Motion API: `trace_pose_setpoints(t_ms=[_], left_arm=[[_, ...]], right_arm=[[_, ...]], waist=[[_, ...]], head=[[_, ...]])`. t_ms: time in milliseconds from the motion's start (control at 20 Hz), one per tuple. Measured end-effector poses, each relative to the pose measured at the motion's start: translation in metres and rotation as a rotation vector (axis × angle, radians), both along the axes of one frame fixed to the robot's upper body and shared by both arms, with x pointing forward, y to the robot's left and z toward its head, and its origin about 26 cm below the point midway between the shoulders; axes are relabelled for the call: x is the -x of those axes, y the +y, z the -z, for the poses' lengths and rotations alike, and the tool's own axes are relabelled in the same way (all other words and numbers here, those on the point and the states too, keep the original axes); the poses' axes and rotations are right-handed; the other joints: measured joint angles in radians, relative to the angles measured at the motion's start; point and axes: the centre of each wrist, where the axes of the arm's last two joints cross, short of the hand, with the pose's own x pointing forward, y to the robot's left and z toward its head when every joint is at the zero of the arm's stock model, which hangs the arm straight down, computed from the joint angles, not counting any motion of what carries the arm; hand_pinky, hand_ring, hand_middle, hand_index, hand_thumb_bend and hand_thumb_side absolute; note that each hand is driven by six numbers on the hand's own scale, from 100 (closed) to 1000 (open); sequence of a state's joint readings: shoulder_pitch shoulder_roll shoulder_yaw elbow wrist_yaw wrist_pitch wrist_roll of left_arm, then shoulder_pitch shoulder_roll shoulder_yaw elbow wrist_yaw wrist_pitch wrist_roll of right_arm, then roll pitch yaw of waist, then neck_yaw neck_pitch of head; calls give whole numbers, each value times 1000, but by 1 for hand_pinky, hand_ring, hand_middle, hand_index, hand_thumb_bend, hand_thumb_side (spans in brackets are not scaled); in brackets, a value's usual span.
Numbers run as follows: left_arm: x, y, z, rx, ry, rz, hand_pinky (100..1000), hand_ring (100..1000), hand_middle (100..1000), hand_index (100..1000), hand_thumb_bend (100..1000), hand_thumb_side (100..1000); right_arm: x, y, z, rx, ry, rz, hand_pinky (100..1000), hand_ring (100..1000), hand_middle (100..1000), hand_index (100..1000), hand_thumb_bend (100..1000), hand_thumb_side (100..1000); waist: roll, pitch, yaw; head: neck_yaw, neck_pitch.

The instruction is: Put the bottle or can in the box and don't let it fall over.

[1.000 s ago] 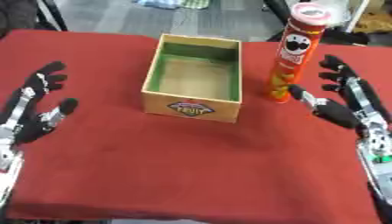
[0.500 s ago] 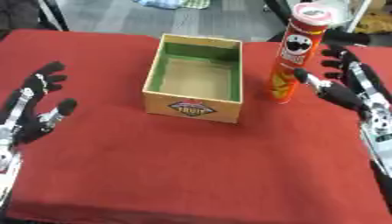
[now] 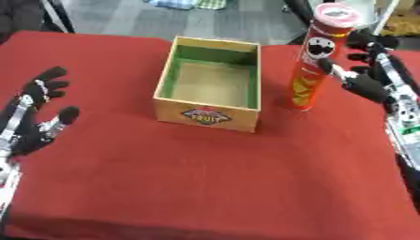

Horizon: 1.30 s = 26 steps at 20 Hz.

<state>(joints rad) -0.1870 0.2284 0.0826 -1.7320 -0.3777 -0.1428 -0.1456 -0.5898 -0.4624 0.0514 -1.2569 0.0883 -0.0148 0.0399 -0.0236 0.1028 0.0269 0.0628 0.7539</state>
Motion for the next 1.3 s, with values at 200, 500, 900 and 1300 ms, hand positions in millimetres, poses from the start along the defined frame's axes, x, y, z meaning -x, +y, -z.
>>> trace_pose_setpoints(t_ms=[200,500,900,1300], left_arm=[[0,-2,0,0,1,7,863,874,896,972,659,758],[-1,-2,0,1,0,11,863,874,896,973,657,758],[-1,-3,-1,-1,-1,19,864,875,897,973,656,758],[-2,-6,-1,4,-2,28,864,875,897,973,653,761]], right_arm=[[-4,1,0,1,7,-12,837,892,897,1000,589,541],[-10,6,1,-3,13,-36,836,889,893,1000,582,544],[-16,16,3,-28,25,-66,836,878,891,1000,576,542],[-18,19,6,-31,34,-73,835,878,891,1000,590,540]], waist=[[0,0,2],[0,0,6],[1,0,13],[4,0,18]], head=[[-4,0],[-6,1],[-13,1],[-19,2]])
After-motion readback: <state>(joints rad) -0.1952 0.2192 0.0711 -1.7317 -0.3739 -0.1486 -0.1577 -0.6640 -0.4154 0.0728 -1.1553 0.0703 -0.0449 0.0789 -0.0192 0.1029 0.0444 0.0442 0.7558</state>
